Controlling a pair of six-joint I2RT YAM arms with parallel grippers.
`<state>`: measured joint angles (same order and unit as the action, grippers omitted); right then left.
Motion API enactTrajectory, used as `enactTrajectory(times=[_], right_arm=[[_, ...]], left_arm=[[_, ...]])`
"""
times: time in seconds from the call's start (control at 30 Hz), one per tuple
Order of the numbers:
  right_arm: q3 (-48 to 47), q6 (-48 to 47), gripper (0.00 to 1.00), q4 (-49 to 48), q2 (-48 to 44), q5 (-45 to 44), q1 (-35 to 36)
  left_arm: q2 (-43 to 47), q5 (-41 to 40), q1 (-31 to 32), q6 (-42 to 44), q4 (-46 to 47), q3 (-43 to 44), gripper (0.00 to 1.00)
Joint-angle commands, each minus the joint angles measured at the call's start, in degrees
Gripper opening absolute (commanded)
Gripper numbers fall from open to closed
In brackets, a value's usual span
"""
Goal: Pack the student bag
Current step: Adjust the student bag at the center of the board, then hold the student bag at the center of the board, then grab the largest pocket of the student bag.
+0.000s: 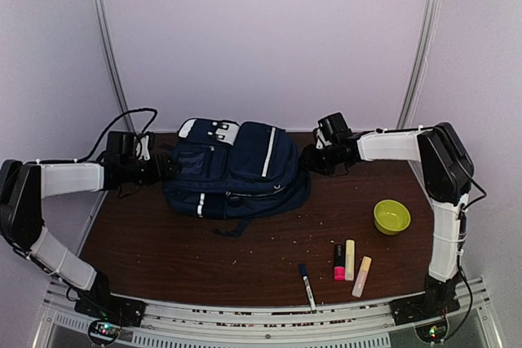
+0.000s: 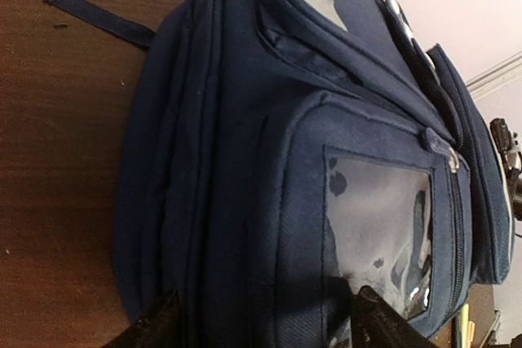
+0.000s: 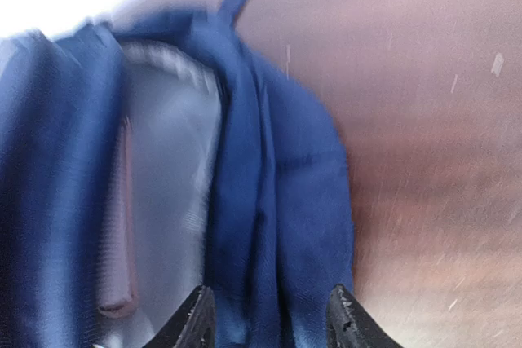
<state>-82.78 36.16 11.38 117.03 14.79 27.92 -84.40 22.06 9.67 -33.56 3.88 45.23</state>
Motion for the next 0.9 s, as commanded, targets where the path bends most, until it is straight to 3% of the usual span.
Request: enactTrajectory(times=[0.0, 0.17, 0.27, 0.4, 0.53, 0.7, 0.87], right_arm=[[-5.87, -1.96, 0.48, 0.82, -0.7, -0.55, -2.41], [0.84, -3.76, 0.5, -0.03, -9.11, -3.07, -5.42], [7.18, -5.02, 0.5, -0.39, -16.38, -5.27, -6.03], [15.73, -6.45, 0.47, -3.46, -24.18, -4.0, -4.01], [20.57, -14.27, 0.44, -6.18, -29.65, -4.91, 5.3], [22.04, -22.5, 0.45, -11.84, -28.82, -2.71, 19.14], [15.19, -20.96, 0.43, -11.9, -19.78, -3.9, 23.23]], left_arm=[[3.45, 4.82, 4.47, 0.5, -0.98, -1.37, 0.65], [5.0, 8.16, 9.29, 2.79, -4.04, 0.54, 0.61], [5.43, 9.35, 10.19, 1.68, -2.81, 0.12, 0.53], [4.02, 12.09, 11.12, -0.95, 1.87, -1.11, 0.3], [2.13, 14.28, 12.73, -3.68, 6.74, -1.66, 0.0], [2.83, 12.44, 13.86, -5.28, 8.53, -1.9, 0.0], [5.07, 10.67, 15.06, -5.24, 8.49, -1.51, 0.0]])
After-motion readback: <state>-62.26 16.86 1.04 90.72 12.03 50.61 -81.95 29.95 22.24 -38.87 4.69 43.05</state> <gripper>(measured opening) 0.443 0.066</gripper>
